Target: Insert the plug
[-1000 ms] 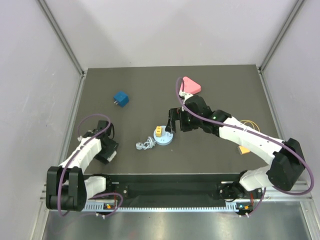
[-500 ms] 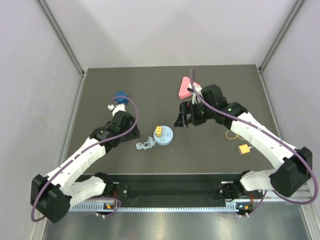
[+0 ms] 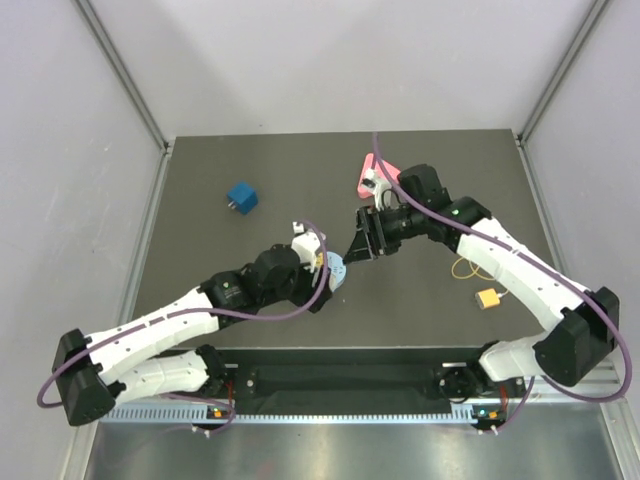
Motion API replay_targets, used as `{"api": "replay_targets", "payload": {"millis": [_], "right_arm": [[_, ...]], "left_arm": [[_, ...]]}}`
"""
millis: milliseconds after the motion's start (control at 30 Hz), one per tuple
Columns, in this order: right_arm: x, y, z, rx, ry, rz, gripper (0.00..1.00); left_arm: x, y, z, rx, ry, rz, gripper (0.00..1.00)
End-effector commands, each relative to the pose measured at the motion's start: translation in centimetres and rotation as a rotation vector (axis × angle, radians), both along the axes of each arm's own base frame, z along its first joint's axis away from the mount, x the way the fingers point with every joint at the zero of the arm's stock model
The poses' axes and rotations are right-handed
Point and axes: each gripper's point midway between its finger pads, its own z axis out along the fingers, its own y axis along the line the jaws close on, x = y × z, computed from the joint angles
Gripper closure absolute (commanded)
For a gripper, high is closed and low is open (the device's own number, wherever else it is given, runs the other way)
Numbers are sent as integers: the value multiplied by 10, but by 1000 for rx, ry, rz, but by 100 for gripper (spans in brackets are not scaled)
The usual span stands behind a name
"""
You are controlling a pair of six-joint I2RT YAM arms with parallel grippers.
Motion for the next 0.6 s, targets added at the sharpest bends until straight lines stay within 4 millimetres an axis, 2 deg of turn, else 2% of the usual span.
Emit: {"api": "replay_targets", "payload": {"millis": [0, 100, 300, 567], "right_arm": [[-21, 10, -3, 36, 89, 79, 39], [-30, 17, -12, 7, 132, 101, 41], [-35, 29, -32, -73, 165, 108, 45], [-41, 47, -48, -69, 247, 136, 53]], "left_arm": [[-3, -27, 31, -78, -107, -129, 100], [-11, -33, 38, -89, -131, -169, 100], [-17, -36, 59, -131, -187, -204, 100], [-20, -44, 55, -131, -182, -246, 100]]}}
